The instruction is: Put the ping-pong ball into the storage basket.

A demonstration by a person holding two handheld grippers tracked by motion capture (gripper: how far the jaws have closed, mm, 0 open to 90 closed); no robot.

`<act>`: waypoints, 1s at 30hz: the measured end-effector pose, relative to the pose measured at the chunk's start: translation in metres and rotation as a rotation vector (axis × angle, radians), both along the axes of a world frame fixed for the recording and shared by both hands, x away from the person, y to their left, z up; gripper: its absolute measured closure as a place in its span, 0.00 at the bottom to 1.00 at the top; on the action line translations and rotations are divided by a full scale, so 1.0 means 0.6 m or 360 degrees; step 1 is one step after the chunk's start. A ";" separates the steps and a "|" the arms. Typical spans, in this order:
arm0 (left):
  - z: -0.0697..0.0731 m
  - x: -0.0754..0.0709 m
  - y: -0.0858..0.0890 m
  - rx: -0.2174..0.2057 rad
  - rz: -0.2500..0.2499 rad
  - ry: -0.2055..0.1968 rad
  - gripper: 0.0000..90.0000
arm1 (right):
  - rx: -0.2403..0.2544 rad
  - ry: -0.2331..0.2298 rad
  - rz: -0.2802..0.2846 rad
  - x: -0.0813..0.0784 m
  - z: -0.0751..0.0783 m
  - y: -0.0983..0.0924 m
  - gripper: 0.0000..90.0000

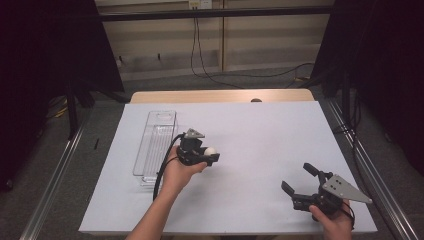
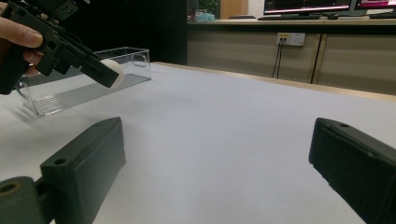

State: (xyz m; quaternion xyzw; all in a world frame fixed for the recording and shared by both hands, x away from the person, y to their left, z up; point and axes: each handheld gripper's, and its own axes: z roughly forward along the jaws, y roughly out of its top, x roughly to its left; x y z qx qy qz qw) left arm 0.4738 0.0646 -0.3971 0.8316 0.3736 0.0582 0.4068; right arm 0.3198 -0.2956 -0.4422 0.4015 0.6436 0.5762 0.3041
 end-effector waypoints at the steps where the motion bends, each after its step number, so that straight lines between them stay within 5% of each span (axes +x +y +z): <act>1: 0.000 0.000 0.000 -0.0003 -0.0003 -0.0004 0.57 | 0.0000 0.0000 0.0000 0.000 0.000 0.000 0.04; 30: 0.012 0.003 0.011 -0.0009 0.0008 -0.0021 0.57 | -0.0004 -0.0004 0.0001 0.001 0.000 -0.001 0.04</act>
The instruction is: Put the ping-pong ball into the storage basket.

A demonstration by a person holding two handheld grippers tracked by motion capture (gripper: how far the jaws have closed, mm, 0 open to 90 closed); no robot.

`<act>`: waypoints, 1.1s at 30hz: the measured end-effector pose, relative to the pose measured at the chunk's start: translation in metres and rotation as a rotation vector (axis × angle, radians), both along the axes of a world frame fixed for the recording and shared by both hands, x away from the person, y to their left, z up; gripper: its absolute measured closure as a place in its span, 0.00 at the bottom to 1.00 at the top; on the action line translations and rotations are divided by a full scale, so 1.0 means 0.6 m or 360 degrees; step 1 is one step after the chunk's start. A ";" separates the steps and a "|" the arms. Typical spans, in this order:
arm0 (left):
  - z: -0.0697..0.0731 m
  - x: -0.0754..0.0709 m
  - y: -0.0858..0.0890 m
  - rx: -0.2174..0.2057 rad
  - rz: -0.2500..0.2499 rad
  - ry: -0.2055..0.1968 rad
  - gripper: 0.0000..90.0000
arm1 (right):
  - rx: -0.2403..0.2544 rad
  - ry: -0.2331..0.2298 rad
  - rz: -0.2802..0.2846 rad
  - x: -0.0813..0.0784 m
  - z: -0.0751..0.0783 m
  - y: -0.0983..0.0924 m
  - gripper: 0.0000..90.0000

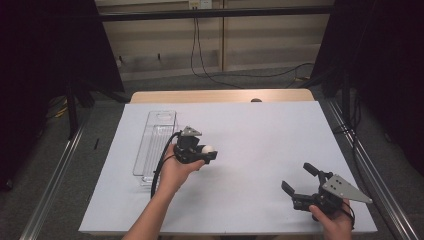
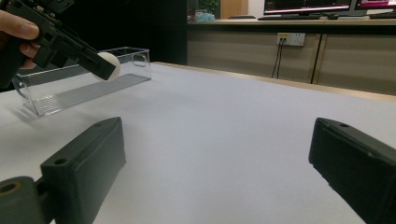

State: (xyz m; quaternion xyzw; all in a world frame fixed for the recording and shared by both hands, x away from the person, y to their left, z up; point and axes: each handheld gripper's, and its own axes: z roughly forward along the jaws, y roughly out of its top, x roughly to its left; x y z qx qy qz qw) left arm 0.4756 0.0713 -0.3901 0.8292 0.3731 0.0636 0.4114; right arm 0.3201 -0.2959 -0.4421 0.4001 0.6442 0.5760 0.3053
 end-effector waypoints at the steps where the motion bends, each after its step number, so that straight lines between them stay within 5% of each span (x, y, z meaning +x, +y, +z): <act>1: 0.000 -0.001 -0.002 -0.0024 0.0023 0.0003 0.57 | 0.0001 0.0002 0.0000 0.000 0.000 0.000 0.04; 3: 0.003 -0.001 0.000 0.0014 0.0002 0.0012 0.57 | 0.0001 0.0002 -0.0001 0.000 0.000 0.000 0.04; 8: 0.007 -0.001 0.001 0.0003 0.0002 0.0013 0.57 | -0.0009 -0.0001 0.0008 0.000 0.000 -0.001 0.04; 9: 0.006 -0.002 -0.002 -0.0041 0.0036 0.0006 0.57 | 0.0000 0.0000 0.0000 0.000 0.000 0.000 0.04; 12: 0.010 -0.001 0.002 0.0005 0.0001 0.0021 0.57 | -0.0008 0.0000 0.0010 -0.001 0.000 0.000 0.04; 15: 0.009 -0.001 0.001 -0.0051 0.0023 0.0016 0.57 | -0.0009 0.0002 0.0013 -0.001 0.000 0.000 0.04; 22: 0.014 0.002 0.010 -0.0006 0.0011 0.0016 0.57 | -0.0001 0.0000 0.0003 0.000 0.000 0.000 0.04; 23: 0.014 0.001 0.007 -0.0052 0.0039 0.0032 0.57 | -0.0001 0.0001 0.0002 0.000 0.000 0.000 0.04; 33: 0.017 0.002 0.010 -0.0031 0.0028 0.0021 0.57 | -0.0010 0.0001 0.0013 0.000 0.000 0.000 0.04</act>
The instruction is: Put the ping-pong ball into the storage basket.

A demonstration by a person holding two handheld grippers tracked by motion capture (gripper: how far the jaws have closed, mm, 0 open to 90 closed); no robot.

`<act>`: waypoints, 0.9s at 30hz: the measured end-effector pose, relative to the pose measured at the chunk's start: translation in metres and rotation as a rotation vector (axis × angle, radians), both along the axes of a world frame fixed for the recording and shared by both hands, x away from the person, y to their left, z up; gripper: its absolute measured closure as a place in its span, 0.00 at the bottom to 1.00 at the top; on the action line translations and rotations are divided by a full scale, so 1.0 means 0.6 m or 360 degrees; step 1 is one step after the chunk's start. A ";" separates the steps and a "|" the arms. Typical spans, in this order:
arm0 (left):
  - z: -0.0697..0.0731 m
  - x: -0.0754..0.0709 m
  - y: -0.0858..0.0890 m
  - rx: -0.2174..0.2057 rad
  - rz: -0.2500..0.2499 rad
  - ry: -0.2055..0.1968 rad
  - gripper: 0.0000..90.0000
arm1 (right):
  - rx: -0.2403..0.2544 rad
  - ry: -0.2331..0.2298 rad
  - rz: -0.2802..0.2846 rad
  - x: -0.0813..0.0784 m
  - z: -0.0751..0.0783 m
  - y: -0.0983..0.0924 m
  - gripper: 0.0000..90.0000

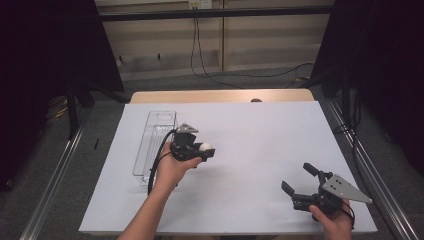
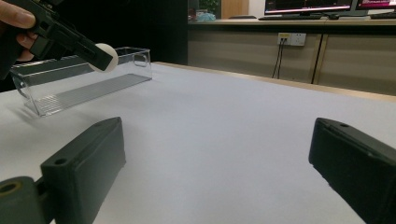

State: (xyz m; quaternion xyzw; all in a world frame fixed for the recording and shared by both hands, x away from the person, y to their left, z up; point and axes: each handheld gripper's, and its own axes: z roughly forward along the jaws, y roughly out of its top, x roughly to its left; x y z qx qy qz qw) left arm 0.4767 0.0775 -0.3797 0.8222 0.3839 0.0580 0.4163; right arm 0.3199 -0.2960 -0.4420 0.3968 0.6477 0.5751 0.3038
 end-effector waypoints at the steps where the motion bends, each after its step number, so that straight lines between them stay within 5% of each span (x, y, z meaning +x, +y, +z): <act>1: 0.000 0.000 0.000 0.0000 0.0000 -0.0001 0.57 | 0.0000 -0.0001 0.0001 0.000 0.000 0.000 0.04; 27: 0.008 0.004 0.012 -0.0015 0.0009 -0.0003 0.57 | 0.0004 0.0000 0.0002 0.000 0.001 0.000 0.04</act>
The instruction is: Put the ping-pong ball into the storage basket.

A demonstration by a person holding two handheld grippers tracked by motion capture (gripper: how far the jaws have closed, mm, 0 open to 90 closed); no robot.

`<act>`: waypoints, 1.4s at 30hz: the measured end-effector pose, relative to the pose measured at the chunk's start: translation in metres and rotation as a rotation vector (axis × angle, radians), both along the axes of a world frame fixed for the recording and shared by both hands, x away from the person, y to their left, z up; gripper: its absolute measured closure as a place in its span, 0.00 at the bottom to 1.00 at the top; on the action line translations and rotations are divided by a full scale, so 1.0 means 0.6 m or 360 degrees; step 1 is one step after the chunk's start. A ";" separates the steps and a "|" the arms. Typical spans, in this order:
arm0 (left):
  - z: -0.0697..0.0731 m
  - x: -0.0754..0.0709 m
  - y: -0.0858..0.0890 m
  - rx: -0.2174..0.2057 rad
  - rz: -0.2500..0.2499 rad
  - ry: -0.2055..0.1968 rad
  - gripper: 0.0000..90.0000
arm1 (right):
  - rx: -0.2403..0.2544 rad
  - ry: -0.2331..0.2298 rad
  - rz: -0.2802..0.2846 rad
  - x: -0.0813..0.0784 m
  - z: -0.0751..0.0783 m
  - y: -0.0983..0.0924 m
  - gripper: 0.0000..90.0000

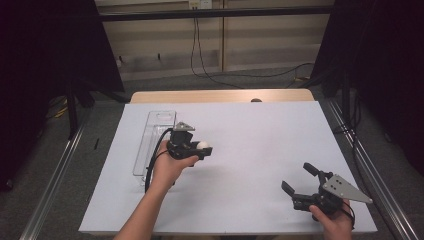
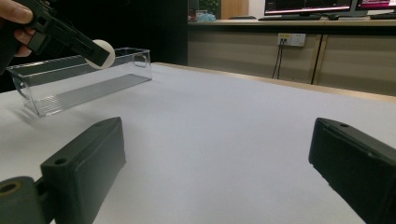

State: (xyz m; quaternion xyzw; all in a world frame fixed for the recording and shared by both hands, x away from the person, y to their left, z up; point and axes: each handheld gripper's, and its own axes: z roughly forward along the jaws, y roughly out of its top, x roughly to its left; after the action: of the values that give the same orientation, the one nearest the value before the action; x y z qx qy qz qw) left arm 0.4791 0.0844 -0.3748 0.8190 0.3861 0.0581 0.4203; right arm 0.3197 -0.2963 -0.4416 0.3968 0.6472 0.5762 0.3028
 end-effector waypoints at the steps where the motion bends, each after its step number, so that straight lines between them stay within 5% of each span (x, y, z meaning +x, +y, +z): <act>1: 0.000 0.000 0.000 -0.0005 0.0003 0.0003 0.57 | 0.0000 0.0000 -0.0002 0.000 0.000 0.000 0.04; 42: 0.018 0.003 0.019 0.0010 0.0013 0.0015 0.57 | -0.0001 -0.0001 -0.0001 0.000 0.000 0.000 0.04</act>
State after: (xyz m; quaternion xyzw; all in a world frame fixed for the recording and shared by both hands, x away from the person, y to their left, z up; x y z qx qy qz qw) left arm 0.4807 0.0955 -0.3638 0.8189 0.3914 0.0571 0.4158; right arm 0.3196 -0.2962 -0.4415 0.3968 0.6472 0.5760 0.3032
